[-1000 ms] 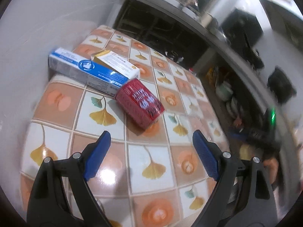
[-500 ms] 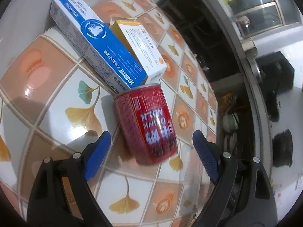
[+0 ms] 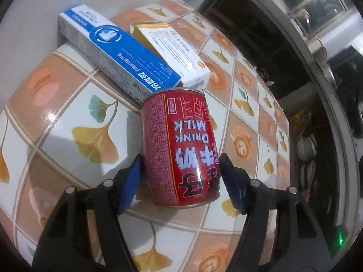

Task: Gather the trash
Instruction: 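Grasp the red can with the left tool while the right tool grasps the clear box rim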

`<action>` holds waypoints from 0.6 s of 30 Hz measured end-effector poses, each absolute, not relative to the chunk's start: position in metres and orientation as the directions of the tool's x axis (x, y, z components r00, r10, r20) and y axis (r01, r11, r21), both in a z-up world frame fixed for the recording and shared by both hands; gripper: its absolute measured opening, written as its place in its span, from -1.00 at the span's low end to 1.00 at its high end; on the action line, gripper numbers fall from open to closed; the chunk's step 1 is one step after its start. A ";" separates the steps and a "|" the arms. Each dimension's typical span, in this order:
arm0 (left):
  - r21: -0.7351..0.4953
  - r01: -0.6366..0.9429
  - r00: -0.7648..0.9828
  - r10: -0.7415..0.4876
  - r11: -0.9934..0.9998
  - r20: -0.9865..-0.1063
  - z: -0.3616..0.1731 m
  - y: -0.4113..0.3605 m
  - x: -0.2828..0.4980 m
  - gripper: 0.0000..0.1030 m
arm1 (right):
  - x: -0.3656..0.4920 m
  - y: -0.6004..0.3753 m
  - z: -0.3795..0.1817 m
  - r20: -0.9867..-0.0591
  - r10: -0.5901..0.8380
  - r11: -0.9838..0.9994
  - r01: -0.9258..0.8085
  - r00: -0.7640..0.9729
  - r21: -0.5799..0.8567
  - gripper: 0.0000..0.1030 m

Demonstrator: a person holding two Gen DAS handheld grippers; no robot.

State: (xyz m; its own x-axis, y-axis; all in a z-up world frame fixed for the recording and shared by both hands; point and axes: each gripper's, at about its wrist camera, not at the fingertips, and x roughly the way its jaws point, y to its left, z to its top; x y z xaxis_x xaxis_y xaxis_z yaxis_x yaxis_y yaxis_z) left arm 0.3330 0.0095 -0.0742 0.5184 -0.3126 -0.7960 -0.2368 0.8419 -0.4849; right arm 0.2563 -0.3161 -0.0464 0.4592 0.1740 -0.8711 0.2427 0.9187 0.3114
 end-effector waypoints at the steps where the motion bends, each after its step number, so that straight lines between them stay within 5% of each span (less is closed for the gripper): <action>1: -0.489 -0.225 0.520 -0.321 0.843 -0.792 -0.075 0.012 0.328 0.24 | 0.253 -0.317 -0.046 -0.870 0.177 0.918 0.241 0.461 0.315 -0.85; 18: -0.275 0.191 0.436 -0.332 0.942 -0.836 -0.063 -0.005 0.238 0.24 | 0.189 -0.327 -0.045 -0.844 0.273 0.884 0.226 0.462 0.410 -0.88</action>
State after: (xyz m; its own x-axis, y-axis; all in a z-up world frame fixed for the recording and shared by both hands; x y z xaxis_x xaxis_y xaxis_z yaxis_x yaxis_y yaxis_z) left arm 0.2381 -0.0052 -0.0635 0.4359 -0.3325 -0.8364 0.1911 0.9423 -0.2749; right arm 0.1888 -0.3269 -0.0446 0.4623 0.2731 -0.8436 0.2259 0.8837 0.4099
